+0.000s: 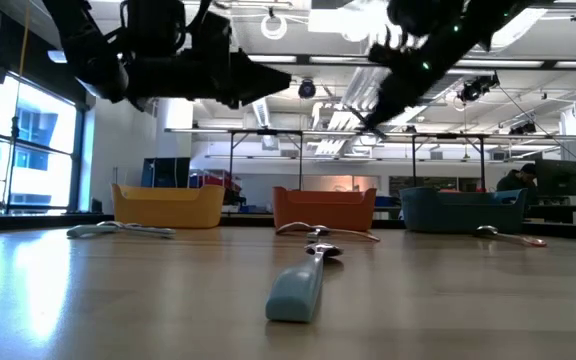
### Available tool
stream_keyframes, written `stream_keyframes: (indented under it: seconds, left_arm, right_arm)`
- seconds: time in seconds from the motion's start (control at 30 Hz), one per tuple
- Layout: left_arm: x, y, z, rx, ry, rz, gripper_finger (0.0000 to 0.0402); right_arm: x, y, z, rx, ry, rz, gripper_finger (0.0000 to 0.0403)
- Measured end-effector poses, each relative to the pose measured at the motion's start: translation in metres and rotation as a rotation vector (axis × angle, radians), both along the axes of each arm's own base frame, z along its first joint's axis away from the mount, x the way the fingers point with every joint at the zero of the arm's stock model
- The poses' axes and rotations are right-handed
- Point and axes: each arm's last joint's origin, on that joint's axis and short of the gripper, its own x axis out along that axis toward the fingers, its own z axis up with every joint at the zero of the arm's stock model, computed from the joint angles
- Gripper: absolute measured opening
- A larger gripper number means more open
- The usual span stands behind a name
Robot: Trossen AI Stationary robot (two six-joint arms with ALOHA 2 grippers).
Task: Sort silverware by color (type)
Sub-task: Put the blue spoon into the blue bin
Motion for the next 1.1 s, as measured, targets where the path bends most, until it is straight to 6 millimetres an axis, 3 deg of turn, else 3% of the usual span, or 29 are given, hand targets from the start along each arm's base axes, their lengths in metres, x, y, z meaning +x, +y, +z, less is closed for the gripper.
stream_keyframes:
  seconds: [0.17, 0.27, 0.47, 0.73, 1.1]
  left_arm:
    - [-0.008, 0.011, -0.008, -0.006, 0.026, 0.045, 0.0137]
    - [-0.010, 0.018, -0.008, -0.005, 0.023, 0.066, 0.0136]
    - [-0.019, 0.036, -0.001, 0.012, 0.000, 0.134, 0.0135]
    - [-0.038, 0.066, 0.012, -0.061, -0.067, 0.248, 0.0135]
    - [-0.052, 0.089, 0.012, -0.086, -0.074, 0.343, 0.0135]
  right_arm:
    - [-0.038, -0.044, -0.012, 0.087, 0.350, -0.147, 0.0039]
    - [-0.058, -0.068, -0.021, 0.165, 0.423, -0.198, 0.0039]
    - [-0.088, -0.098, -0.037, 0.257, 0.546, -0.283, 0.0039]
    - [-0.107, -0.108, -0.041, 0.347, 0.652, -0.339, 0.0039]
    - [-0.111, -0.107, -0.051, 0.387, 0.697, -0.341, 0.0039]
